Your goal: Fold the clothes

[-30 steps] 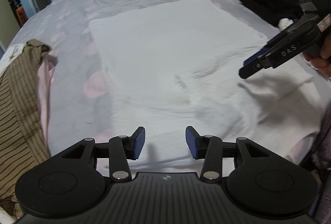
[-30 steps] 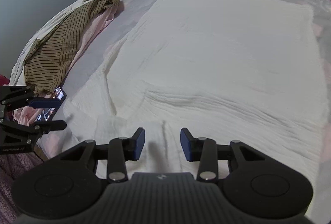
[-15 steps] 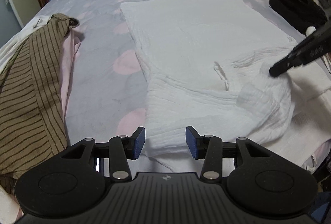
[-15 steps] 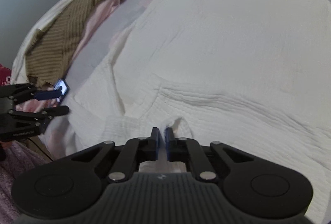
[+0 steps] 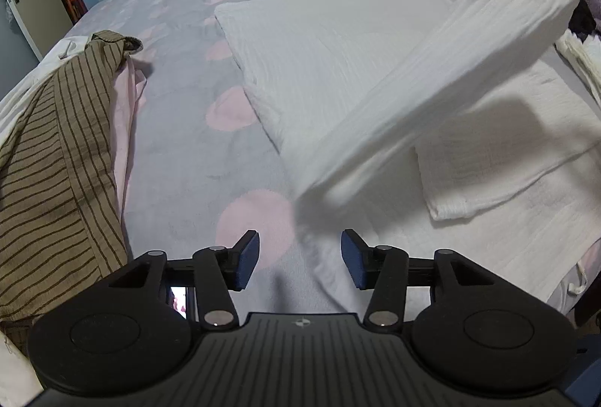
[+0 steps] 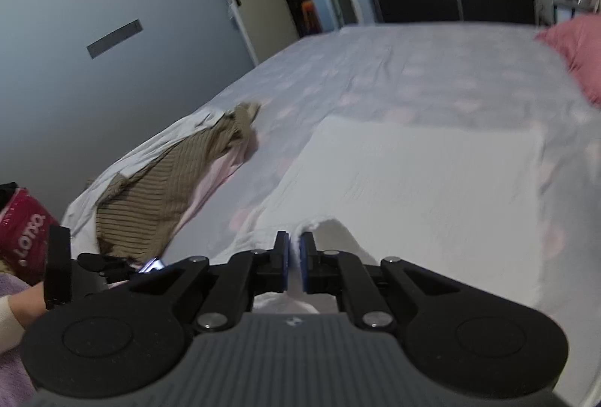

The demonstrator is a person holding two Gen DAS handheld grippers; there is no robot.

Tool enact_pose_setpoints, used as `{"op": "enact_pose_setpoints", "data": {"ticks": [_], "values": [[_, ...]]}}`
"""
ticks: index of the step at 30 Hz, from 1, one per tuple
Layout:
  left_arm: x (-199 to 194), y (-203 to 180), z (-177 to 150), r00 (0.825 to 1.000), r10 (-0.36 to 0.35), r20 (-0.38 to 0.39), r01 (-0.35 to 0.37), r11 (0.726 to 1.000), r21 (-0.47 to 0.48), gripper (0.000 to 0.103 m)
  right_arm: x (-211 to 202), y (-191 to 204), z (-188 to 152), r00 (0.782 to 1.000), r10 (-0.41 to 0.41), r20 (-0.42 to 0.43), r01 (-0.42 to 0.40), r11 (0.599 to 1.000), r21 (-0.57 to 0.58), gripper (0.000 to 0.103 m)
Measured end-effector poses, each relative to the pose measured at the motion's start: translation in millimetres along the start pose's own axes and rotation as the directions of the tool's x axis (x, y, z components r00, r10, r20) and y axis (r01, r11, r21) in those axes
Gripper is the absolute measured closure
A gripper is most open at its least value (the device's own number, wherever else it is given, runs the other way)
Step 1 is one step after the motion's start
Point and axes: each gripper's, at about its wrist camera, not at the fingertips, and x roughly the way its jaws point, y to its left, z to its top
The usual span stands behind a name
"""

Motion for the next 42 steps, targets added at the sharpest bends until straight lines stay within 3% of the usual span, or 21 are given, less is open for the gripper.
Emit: {"op": "enact_pose_setpoints", "data": {"ticks": [6,10,12,14,20,23,28,29,30,32,35,37,39,42], "values": [[14,-10,-4,0.999,-0.005,-0.043,0.007,0.999,0.032,0.057,1,-30,-29,0.983,-0.160,-0.092,0.161,0.987,0.012,0.095],[17,-23,-3,0.998,-0.027,-0.047,0.031,0.996,0.078,0.059,1,-49,-51,0.970,-0.180,-0.161,0.188,0.981,0.038,0.095],[20,-30,-2,0.998,-0.030,-0.056,0.036,0.993,0.110,0.083,4,-51,-61,0.965,-0.182,-0.190,0.192,0.981,0.037,0.095],[23,-34,0,0.997,-0.005,-0.078,0.016,0.991,0.131,0.100,6,-55,-71,0.958,-0.185,-0.217,0.198,0.979,0.041,0.095],[12,-35,-9,0.994,0.040,-0.098,-0.022,0.983,0.180,0.103,1,-61,-89,0.949,-0.177,-0.260,0.193,0.980,0.036,0.095],[13,-39,-18,0.991,0.063,-0.116,-0.037,0.976,0.216,0.103,11,-59,-104,0.924,-0.157,-0.350,0.170,0.985,0.007,0.095],[14,-44,-28,0.988,0.082,-0.133,-0.045,0.964,0.261,0.103,34,-53,-132,0.855,-0.166,-0.491,0.156,0.986,-0.061,0.090],[14,-44,-29,0.987,0.081,-0.139,-0.043,0.965,0.260,0.103,34,-54,-134,0.850,-0.173,-0.497,0.164,0.985,-0.062,0.085],[13,-43,-30,0.986,0.083,-0.142,-0.045,0.965,0.257,0.103,34,-55,-135,0.845,-0.179,-0.503,0.171,0.983,-0.063,0.071],[11,-38,-30,0.985,0.083,-0.150,-0.047,0.971,0.234,0.102,29,-58,-132,0.848,-0.188,-0.496,0.187,0.981,-0.052,0.060],[1,-30,-27,0.990,0.034,-0.135,-0.010,0.984,0.176,0.100,15,-68,-122,0.865,-0.194,-0.463,0.209,0.978,-0.018,0.059],[-8,-26,-22,0.994,-0.017,-0.112,0.032,0.990,0.134,0.089,6,-78,-112,0.888,-0.202,-0.414,0.237,0.971,0.036,0.058],[-17,-24,-17,0.995,-0.075,-0.068,0.082,0.991,0.105,0.069,2,-87,-105,0.905,-0.199,-0.376,0.251,0.963,0.093,0.058],[-23,-25,-5,0.994,-0.108,-0.016,0.109,0.990,0.088,0.067,10,-94,-99,0.918,-0.193,-0.347,0.255,0.956,0.143,0.060]]}}
